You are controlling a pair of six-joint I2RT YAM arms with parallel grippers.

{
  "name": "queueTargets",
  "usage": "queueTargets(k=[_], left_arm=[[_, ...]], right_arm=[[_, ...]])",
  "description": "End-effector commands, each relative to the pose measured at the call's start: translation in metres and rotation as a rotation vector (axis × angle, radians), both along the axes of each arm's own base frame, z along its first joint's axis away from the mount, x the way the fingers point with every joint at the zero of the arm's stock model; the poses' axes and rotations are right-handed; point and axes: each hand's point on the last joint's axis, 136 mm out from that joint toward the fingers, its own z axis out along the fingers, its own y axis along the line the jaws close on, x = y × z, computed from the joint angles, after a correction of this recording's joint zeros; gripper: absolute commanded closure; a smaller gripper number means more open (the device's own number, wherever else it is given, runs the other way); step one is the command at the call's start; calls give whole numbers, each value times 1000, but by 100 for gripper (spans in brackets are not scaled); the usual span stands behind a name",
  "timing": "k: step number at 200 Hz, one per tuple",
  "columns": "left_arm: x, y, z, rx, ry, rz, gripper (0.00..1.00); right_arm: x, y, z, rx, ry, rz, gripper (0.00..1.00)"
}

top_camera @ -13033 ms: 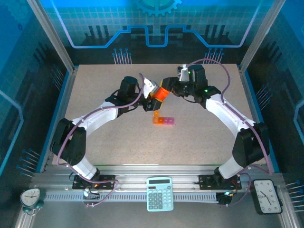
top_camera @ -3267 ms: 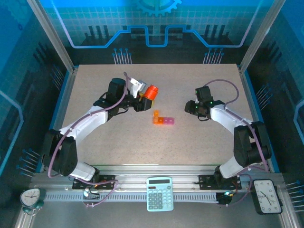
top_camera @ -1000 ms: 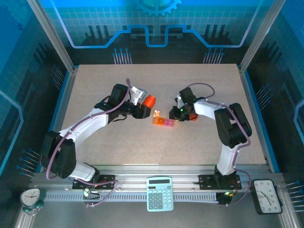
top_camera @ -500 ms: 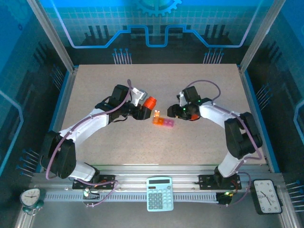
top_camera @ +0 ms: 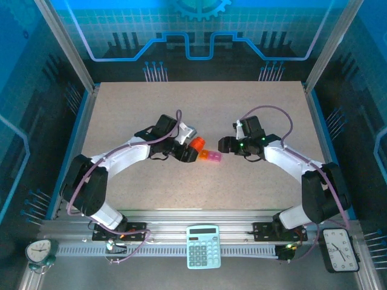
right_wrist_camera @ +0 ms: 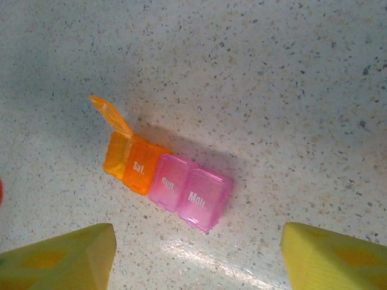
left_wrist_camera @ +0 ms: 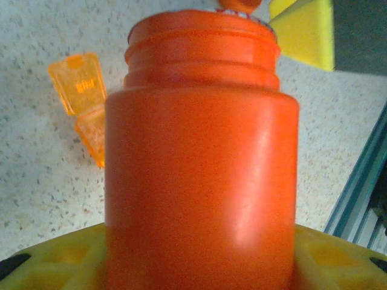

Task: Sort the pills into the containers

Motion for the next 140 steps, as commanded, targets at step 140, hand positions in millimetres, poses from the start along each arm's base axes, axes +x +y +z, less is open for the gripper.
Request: queueTargets(k=[140], left_arm=[[-2,18,-34,299,100,-45,92]], right_arm=[[14,22,-34,-116,40,53,26]])
